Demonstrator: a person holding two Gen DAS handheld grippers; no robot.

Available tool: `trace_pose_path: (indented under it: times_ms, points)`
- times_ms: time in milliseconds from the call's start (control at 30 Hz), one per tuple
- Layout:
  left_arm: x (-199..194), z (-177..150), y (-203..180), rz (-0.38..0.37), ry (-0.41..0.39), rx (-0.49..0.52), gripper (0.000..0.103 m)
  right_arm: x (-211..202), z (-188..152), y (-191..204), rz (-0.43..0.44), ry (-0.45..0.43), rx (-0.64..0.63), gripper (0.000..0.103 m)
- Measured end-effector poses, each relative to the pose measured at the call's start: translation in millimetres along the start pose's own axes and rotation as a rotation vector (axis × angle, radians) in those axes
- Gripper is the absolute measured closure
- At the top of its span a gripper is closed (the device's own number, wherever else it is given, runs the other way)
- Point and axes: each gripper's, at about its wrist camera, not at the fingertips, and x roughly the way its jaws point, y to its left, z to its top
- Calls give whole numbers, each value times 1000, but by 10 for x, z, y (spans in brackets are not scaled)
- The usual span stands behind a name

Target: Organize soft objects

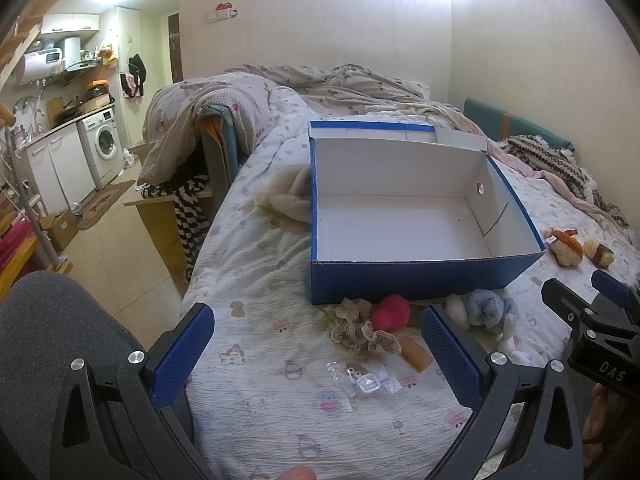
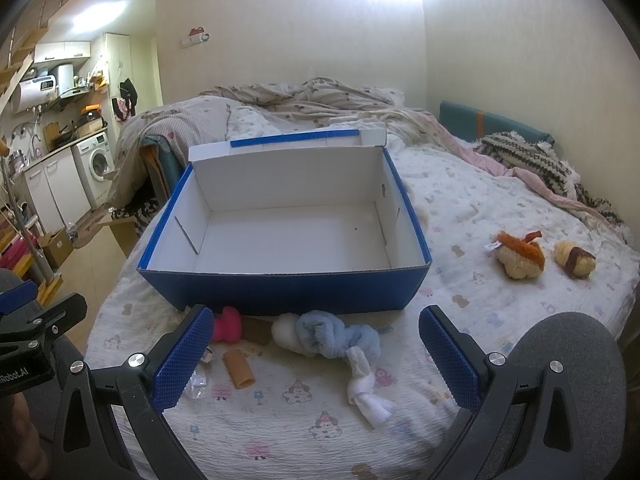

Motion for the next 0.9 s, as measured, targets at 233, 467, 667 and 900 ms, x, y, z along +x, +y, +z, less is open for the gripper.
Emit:
trace_pose_path:
  times_ms: [233,467,667,900]
  points:
    - [0,0,-3,0,2,1,0,-2,-3,3,0,0,-1,0]
    - [61,30,104,-2,49,-38,0,16,39,-44,-2,13,17,0]
    - [421,122,243,67,202,-75,0,214,119,-203,54,118,83,0]
    - [1085,-40,291,4,516,-161,0,588,188,-319,47,219,81,0]
